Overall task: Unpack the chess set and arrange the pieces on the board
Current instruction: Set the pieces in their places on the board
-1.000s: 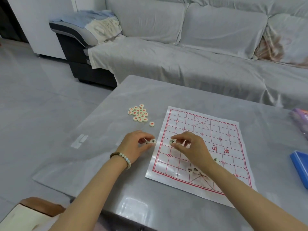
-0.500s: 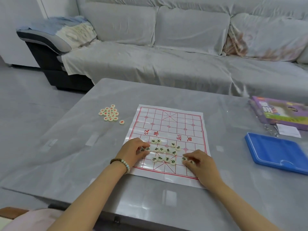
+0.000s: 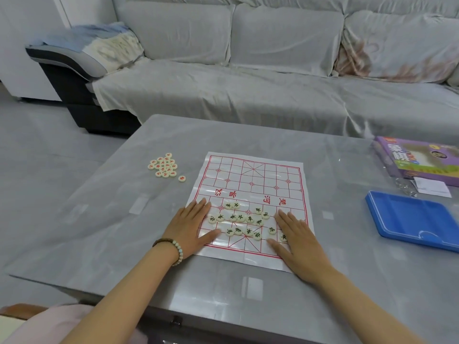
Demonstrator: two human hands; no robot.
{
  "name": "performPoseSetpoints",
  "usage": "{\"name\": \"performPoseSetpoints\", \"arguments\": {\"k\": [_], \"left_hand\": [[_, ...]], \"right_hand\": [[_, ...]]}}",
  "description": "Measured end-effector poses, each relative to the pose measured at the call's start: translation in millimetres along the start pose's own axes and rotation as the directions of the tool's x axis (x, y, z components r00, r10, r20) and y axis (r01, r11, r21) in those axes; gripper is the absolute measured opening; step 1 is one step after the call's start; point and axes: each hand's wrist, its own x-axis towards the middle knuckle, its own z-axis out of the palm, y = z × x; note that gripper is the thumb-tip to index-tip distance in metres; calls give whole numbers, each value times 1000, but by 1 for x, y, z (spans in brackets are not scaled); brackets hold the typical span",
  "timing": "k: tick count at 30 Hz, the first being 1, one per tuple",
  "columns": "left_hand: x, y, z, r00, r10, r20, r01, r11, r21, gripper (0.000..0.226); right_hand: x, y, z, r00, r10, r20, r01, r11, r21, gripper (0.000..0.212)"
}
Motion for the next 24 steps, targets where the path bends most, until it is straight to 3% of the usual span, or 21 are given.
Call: {"name": "performPoseSetpoints", "arguments": {"k": [17, 20, 24], "left_hand": [[2, -13, 2, 999, 45, 13, -46, 999, 22, 110], [4, -23, 0, 998, 69, -1, -69, 997, -35, 107], [12, -46, -14, 997, -59, -47, 50, 984, -171, 113]], "right_hand": [[3, -7, 0, 1000, 24, -18, -23, 999, 45, 82], [4, -18, -5, 998, 55, -29, -51, 991, 121, 71], [41, -52, -17, 1000, 25, -16, -22, 978, 207, 69]]}}
